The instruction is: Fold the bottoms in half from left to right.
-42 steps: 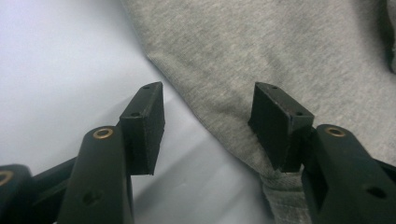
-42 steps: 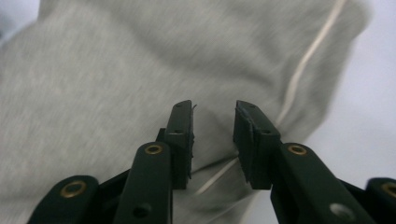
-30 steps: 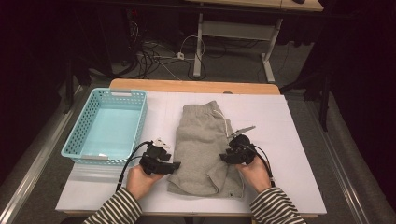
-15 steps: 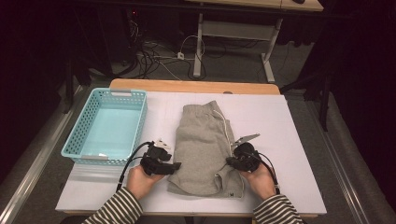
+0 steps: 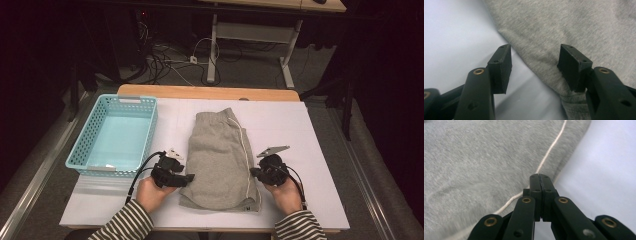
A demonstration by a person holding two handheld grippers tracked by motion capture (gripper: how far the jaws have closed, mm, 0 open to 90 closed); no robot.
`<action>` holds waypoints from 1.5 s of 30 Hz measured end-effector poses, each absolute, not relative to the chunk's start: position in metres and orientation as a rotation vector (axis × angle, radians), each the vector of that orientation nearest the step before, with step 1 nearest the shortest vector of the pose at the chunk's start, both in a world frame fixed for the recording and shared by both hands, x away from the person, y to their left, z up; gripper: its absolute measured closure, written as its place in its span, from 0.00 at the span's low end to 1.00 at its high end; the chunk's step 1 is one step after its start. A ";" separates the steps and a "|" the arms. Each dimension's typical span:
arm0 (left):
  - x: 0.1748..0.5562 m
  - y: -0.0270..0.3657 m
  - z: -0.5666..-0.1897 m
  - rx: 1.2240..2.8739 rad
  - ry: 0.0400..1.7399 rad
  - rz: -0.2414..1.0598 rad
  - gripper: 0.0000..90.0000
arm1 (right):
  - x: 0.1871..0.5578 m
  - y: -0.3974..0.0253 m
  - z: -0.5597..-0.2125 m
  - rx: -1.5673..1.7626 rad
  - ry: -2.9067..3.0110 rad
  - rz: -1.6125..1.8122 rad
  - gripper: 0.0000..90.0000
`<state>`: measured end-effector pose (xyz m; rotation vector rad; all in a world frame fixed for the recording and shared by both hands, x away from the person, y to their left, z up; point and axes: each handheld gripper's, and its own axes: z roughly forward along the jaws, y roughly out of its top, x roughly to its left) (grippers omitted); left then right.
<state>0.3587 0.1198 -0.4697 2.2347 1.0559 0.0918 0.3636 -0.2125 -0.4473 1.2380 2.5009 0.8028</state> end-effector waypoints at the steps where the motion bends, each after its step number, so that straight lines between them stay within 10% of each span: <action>1: 0.359 0.119 -0.470 2.236 1.053 0.091 0.47 | 0.363 -0.214 -0.447 1.240 2.499 0.805 1.00; 15: 0.359 0.112 -0.469 2.253 1.023 0.082 0.47 | 0.344 -0.205 -0.450 1.226 2.465 0.854 0.71; 21: 0.356 0.107 -0.469 2.266 0.996 0.080 0.49 | 0.343 -0.195 -0.454 1.185 2.523 0.769 0.97; 34: 0.349 0.103 -0.470 2.283 0.971 0.100 0.50 | 0.340 -0.220 -0.447 1.213 2.461 0.747 0.97; 39: 0.344 0.100 -0.469 2.293 0.946 0.073 0.66 | 0.341 -0.223 -0.456 1.267 2.430 0.799 0.71; 45: 0.340 0.099 -0.467 2.307 0.944 0.038 0.85 | 0.343 -0.225 -0.460 1.326 2.483 0.879 0.80</action>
